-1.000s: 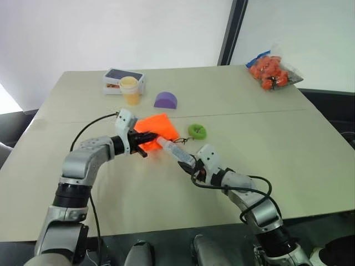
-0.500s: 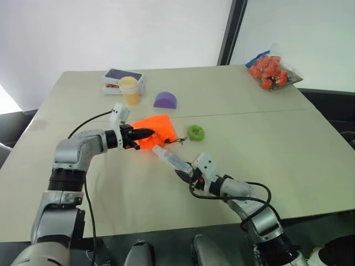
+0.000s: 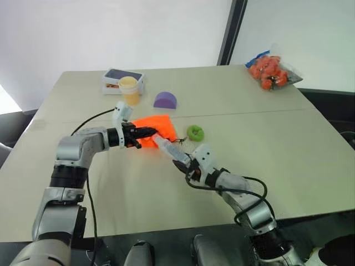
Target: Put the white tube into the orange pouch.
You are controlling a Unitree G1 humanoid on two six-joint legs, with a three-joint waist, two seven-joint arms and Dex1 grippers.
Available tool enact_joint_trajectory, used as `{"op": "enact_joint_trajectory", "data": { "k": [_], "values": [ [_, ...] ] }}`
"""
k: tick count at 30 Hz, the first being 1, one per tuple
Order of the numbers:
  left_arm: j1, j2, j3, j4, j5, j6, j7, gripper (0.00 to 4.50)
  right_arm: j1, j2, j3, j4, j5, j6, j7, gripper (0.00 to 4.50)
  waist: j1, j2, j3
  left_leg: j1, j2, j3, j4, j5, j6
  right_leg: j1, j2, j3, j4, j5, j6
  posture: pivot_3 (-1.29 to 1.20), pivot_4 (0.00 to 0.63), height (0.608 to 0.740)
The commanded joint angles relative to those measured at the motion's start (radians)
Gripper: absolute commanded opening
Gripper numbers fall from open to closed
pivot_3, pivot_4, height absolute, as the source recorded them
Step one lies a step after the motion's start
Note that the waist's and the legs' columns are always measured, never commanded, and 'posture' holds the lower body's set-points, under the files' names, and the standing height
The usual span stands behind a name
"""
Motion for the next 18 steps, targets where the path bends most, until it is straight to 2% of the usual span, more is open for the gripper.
{"op": "enact_joint_trajectory", "data": {
  "k": [1, 9, 18],
  "values": [
    [0.006, 0.008, -0.001, -0.067, -0.016, 0.003, -0.014, 0.0, -0.033, 0.03, -0.018, -0.006, 0.011, -0.001, -0.017, 1.12, 0.0, 0.0, 0.0, 0.0, 0.0, 0.0, 0.0, 0.0, 0.0, 0.0, 0.0, 0.0, 0.0, 0.0, 0.001, 0.0, 0.15, 0.723],
    [0.065, 0.018, -0.037, -0.179, -0.017, 0.015, -0.017, 0.0, -0.16, 0.15, -0.033, 0.126, -0.022, 0.071, -0.148, 1.12, -0.001, 0.0, 0.0, 0.0, 0.0, 0.0, 0.0, 0.0, 0.0, -0.002, 0.0, 0.0, 0.003, 0.0, 0.0, 0.0, 0.15, 0.723],
    [0.117, 0.03, -0.059, -0.231, -0.003, 0.007, -0.008, 0.0, -0.294, 0.26, -0.016, 0.278, -0.043, 0.104, -0.222, 1.12, -0.003, 0.0, 0.0, 0.0, 0.0, 0.0, 0.0, 0.0, 0.0, -0.002, 0.0, 0.0, 0.003, 0.0, 0.0, 0.0, 0.15, 0.723]
  ]
}}
